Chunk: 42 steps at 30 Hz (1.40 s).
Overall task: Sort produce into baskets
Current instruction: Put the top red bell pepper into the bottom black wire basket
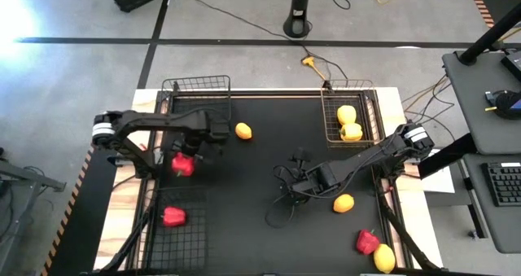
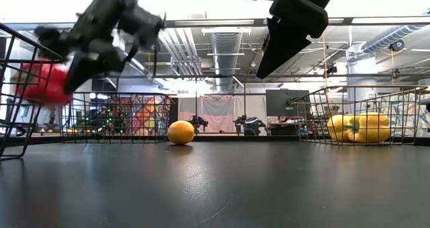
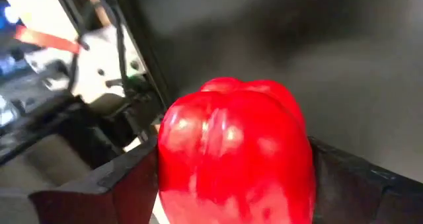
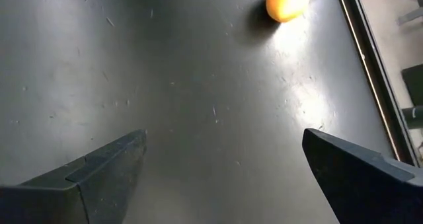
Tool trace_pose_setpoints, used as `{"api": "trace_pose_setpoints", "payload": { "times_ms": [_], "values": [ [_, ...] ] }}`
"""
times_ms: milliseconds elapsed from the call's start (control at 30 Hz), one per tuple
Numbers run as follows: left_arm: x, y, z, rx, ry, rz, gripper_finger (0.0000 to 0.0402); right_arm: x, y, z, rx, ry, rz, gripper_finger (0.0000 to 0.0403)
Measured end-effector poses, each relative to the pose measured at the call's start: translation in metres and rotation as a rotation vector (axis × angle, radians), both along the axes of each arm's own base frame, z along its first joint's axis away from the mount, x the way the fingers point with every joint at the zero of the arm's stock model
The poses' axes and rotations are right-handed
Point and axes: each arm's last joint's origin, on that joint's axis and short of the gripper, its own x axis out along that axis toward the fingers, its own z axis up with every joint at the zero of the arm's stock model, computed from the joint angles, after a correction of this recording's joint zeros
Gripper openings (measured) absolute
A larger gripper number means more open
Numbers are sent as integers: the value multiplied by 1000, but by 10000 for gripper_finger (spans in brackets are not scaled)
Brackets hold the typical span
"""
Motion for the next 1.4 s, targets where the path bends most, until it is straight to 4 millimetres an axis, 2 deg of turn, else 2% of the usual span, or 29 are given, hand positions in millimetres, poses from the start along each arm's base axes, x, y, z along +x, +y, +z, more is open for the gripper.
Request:
{"api": "trace_pose_setpoints", "payload": {
  "times_ms": [100,300,433,633,767,867,1000,1133,1233,1400],
  "values": [
    [15,-11,30,52,-138,-44,305,0,0,0,-8,11,11,394],
    [29,-58,89,79,-375,-138,306,-4,-1,0,-9,43,-11,394],
    [23,-101,105,89,-443,-194,307,-5,-1,0,5,38,-36,394],
    [-2,-165,103,62,-433,-248,308,-7,4,0,23,26,-47,394],
    [-19,-207,102,45,-515,-258,308,-7,6,-1,34,20,-53,394],
    [-29,-231,94,66,-503,-253,308,-7,6,0,44,10,-69,394],
    [-32,-253,74,105,-443,-302,308,-7,6,0,53,1,-82,394],
    [-26,-272,53,90,-386,-357,308,-7,7,-1,81,12,-71,394],
    [-22,-280,38,68,-303,-360,308,-6,8,1,102,13,-62,394],
    [-14,-292,20,40,-278,-395,308,-5,10,5,109,-3,-62,394]
  ]
}}
